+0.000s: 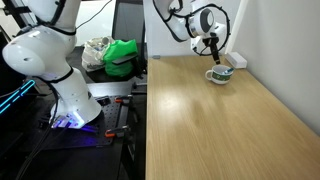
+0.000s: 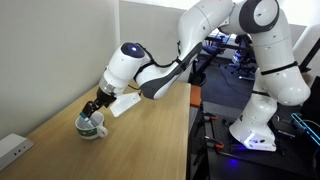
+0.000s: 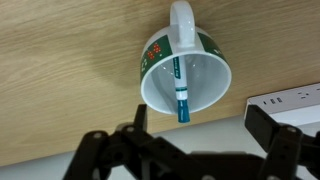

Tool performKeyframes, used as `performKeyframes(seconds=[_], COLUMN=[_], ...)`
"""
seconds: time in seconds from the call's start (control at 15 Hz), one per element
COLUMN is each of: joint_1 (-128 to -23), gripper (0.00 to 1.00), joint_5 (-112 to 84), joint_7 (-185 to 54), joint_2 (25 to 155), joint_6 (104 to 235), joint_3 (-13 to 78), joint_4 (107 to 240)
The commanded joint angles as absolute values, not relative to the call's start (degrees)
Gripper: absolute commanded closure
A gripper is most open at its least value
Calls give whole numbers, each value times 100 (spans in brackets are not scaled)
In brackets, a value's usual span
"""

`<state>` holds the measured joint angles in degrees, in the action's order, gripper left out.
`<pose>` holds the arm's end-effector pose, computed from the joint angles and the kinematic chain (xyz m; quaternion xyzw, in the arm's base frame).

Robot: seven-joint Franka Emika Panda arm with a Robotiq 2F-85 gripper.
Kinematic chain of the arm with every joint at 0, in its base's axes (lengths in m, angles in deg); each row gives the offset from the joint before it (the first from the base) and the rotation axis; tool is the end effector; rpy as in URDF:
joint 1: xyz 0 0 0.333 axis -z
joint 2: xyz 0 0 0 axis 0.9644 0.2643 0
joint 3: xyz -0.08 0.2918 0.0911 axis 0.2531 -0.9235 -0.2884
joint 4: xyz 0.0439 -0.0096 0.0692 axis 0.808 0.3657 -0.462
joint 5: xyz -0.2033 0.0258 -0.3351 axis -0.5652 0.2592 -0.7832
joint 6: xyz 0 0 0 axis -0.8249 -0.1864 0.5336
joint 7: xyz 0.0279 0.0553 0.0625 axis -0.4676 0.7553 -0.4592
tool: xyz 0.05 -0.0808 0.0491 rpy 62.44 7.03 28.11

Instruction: Pick the marker from the cup and put it on the table

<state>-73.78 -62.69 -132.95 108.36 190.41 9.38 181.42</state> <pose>0.6540 0.2196 0.2731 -0.9563 0.1330 -0.2595 0.0193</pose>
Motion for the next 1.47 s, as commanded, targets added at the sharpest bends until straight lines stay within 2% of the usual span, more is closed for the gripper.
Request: performKeyframes(seconds=[0.0,0.07,0.2,0.47,0.73,0.93,1.13,1.2,1.4], joint_1=[-7498,-8043,-8284,-8785,-9162,-9450,-9627,-9662,-9674], gripper=[7,7,10,6,6,9,22,20,23], joint_5=[-6357,-5706,-5323,-4574,-3977,-3766,-3655,-3630,-3513], joint_7=[-13461,-13080,-12914,-12475,-12048,-11876,-11826,-11812,-11689], joint_2=[11021,10947,11035,11240,11426,11492,11519,11537,11601], joint_6=[19013,19226,19179,19166,19191,19266,19326,19324,19296], joint_3=[1067,1724,2041,2614,3010,3313,3494,3530,3535], joint_4=[17855,17870,17779,17601,17428,17342,17288,17264,17192])
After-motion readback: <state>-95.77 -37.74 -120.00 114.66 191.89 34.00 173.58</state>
